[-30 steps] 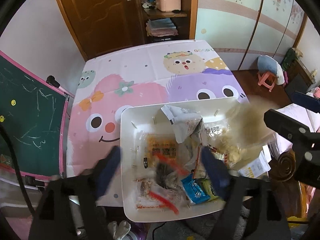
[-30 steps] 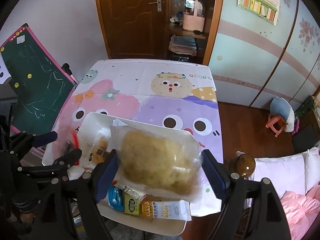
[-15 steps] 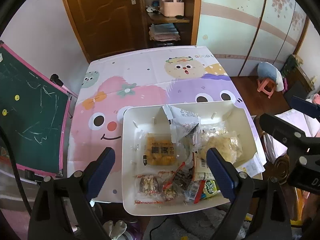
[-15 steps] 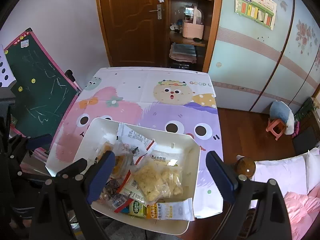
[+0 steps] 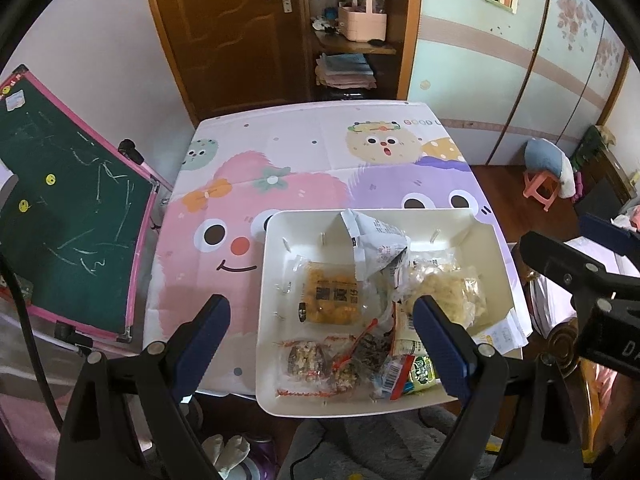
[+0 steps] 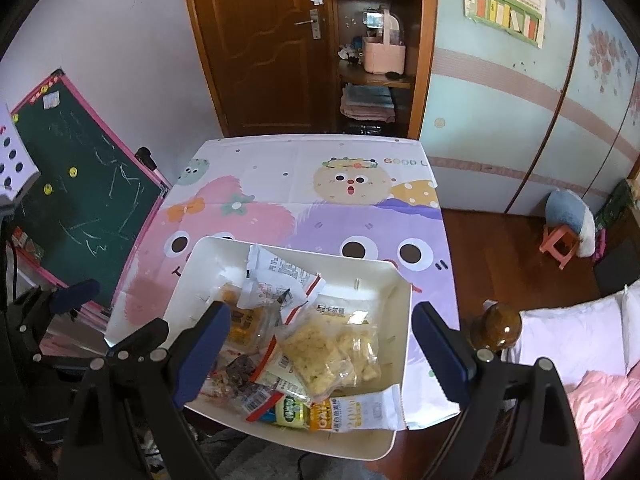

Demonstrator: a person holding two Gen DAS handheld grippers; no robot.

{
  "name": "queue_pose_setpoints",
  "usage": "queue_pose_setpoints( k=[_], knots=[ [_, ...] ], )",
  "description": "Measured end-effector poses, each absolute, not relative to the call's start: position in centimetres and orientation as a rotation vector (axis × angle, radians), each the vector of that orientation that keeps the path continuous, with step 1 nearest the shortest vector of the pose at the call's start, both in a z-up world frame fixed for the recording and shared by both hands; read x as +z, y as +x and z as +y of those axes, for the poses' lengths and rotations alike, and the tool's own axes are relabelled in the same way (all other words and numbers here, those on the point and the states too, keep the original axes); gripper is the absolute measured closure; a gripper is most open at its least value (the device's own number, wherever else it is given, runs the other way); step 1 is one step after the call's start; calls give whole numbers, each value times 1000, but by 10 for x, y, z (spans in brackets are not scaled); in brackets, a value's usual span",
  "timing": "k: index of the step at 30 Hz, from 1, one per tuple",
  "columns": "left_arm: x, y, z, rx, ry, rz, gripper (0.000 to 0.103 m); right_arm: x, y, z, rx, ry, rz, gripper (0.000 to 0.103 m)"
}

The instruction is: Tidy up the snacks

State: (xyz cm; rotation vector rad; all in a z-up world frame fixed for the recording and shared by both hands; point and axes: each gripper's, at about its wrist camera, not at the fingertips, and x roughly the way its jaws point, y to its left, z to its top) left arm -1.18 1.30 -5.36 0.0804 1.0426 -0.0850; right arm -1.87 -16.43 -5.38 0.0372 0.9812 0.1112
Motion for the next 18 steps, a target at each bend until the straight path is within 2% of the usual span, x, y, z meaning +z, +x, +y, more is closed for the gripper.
queue_pose_setpoints(
  k=[18],
  knots=[
    [-15,-12,18,-68,48,1013,6,-27,-24,-164,62,73,974,10]
  ],
)
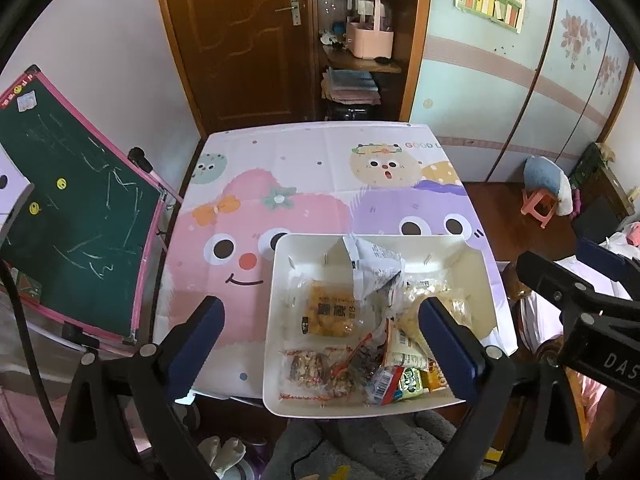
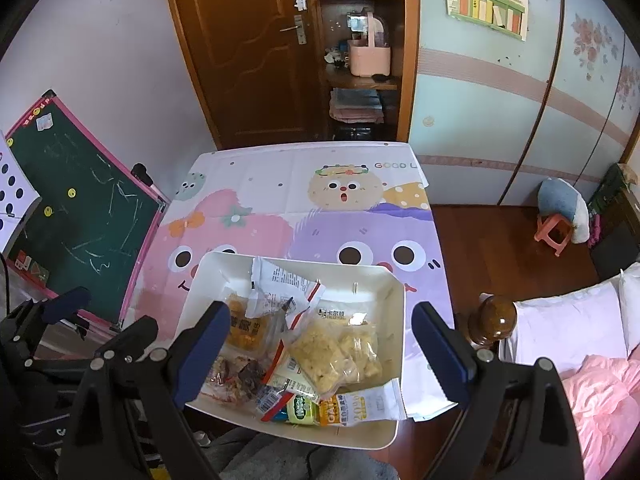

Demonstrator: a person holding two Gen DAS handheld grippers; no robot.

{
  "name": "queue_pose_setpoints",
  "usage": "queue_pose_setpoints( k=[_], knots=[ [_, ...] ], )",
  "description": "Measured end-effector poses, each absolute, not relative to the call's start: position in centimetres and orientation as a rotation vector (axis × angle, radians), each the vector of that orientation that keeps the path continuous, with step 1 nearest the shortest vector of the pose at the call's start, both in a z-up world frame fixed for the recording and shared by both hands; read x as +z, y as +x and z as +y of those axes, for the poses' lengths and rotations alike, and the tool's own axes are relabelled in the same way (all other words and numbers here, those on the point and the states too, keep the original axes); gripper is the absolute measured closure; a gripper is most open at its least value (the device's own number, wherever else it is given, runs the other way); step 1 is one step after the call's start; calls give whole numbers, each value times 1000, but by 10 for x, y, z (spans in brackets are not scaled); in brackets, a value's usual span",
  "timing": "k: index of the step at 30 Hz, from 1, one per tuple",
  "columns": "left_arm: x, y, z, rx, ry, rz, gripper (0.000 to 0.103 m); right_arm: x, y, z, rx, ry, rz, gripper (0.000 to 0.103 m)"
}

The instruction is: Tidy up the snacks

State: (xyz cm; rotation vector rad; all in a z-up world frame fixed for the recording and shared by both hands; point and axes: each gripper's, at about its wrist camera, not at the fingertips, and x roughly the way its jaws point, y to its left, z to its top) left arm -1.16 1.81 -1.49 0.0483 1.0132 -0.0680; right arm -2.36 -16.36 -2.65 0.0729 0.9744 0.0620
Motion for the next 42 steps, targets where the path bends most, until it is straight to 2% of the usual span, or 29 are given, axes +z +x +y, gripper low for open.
queue_pose_setpoints(
  k=[11,42],
  knots=[
    [2,-9,27,-44,25,982,5,-10,-26,-162,17,74,944,10],
    [4,-1,34,-24,-1,980,5,-11,-21,-161,3,68,951,10]
  ],
)
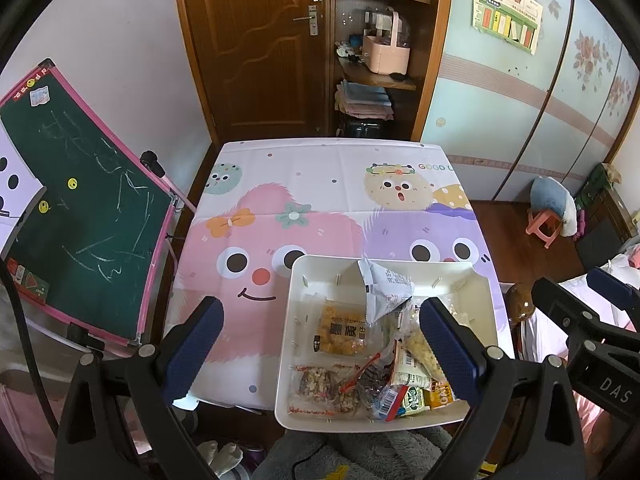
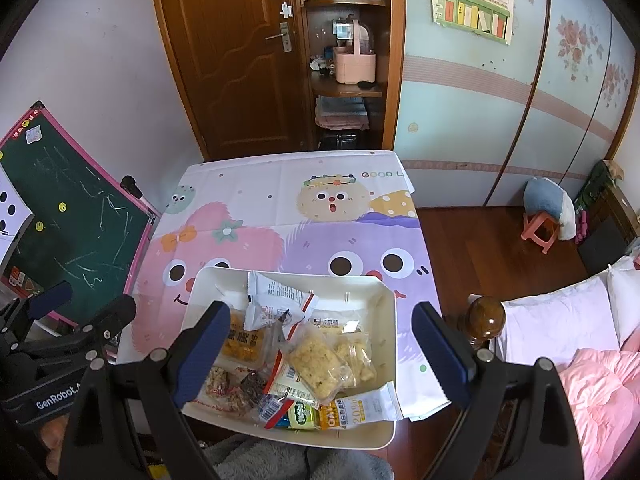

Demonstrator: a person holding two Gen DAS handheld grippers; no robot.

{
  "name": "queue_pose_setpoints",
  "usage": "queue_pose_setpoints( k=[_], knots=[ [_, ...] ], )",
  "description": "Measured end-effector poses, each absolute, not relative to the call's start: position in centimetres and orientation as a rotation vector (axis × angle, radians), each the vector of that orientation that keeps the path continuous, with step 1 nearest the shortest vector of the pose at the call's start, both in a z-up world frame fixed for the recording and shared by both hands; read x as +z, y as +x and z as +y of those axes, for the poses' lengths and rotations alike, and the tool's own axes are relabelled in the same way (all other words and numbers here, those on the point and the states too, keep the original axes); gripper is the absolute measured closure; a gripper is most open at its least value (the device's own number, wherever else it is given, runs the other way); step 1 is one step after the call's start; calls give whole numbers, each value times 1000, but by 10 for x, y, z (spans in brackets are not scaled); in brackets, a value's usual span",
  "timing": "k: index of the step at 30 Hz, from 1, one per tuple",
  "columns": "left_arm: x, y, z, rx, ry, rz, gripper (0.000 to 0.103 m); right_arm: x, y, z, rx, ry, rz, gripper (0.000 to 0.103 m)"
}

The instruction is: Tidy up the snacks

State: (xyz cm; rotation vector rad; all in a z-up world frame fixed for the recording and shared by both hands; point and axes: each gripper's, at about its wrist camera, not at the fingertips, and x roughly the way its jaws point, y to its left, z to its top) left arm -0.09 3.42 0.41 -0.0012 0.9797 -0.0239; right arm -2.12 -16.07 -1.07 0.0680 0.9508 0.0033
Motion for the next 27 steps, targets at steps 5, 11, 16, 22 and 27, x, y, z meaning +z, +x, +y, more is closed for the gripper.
queue_pose_setpoints(
  k=[5,11,16,22,27],
  knots=[
    [4,0,34,-23,0,980,5,-11,-21,-161,4,69,953,10],
    [4,0,34,-24,-1,980,5,-11,-21,-161,4,68,953,10],
    [4,0,33,-22,0,980,5,-11,-21,-161,5,69,953,10],
    [4,0,33,-23,-1,980,5,-11,-20,-161,4,68,954,10],
    [4,0,32,-21,-1,981,5,-11,-20,-161,3,69,953,10]
  ],
)
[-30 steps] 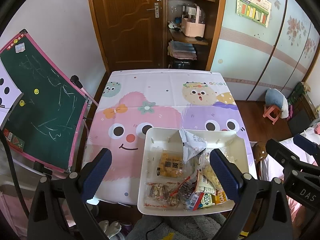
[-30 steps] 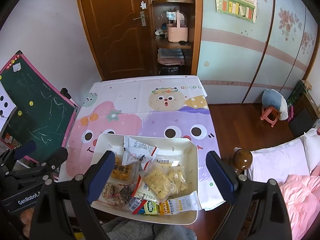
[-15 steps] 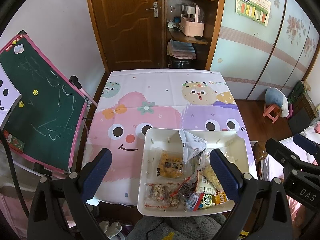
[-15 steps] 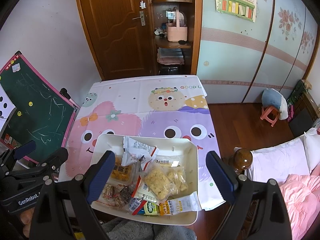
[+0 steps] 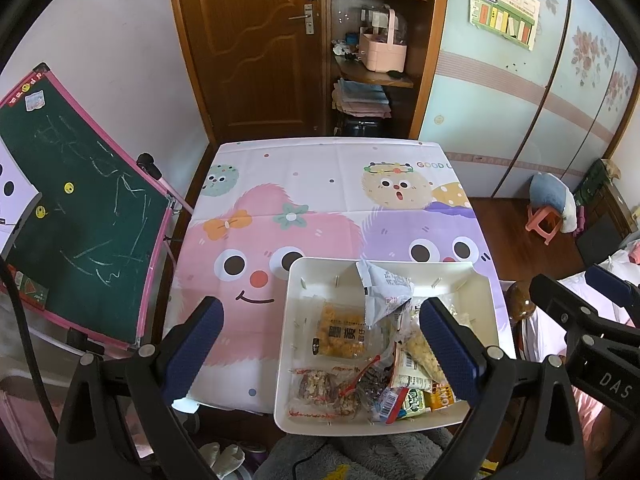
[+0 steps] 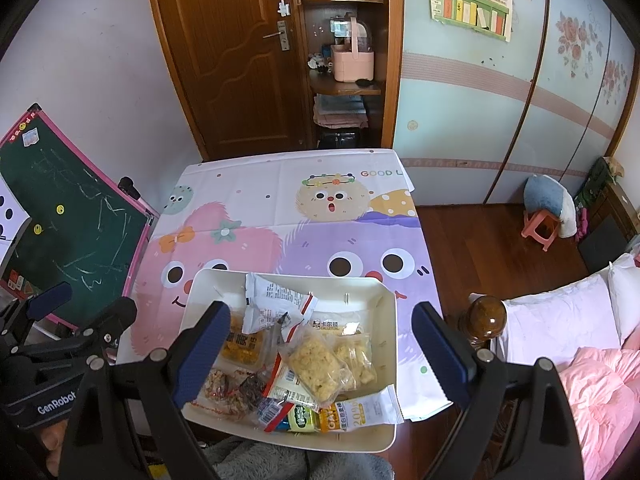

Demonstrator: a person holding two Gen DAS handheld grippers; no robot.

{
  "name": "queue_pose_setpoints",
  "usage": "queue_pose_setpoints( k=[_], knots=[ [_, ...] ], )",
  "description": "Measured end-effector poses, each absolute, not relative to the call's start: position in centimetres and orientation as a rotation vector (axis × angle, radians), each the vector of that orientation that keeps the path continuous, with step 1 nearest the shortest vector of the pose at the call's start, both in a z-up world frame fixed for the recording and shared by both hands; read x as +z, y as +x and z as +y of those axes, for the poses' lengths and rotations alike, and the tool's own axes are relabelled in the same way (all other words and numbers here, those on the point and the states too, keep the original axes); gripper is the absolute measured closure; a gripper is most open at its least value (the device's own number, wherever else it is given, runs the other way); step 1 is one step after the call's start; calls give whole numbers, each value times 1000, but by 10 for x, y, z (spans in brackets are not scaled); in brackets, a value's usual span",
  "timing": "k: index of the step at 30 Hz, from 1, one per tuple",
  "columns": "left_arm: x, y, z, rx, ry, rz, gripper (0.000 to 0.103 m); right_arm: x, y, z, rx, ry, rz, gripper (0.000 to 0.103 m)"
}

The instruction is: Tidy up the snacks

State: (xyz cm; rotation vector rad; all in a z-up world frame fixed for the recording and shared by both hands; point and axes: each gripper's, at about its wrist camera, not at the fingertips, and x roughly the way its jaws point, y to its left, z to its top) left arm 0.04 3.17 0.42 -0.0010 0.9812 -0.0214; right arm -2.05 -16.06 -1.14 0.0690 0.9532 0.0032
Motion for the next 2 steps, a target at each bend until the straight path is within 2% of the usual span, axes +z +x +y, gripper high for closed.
queue_pose_setpoints(
  k=[2],
  knots=[
    [4,1,31,-25,2,982,5,-11,-20,-161,4,69,954,10]
  ],
)
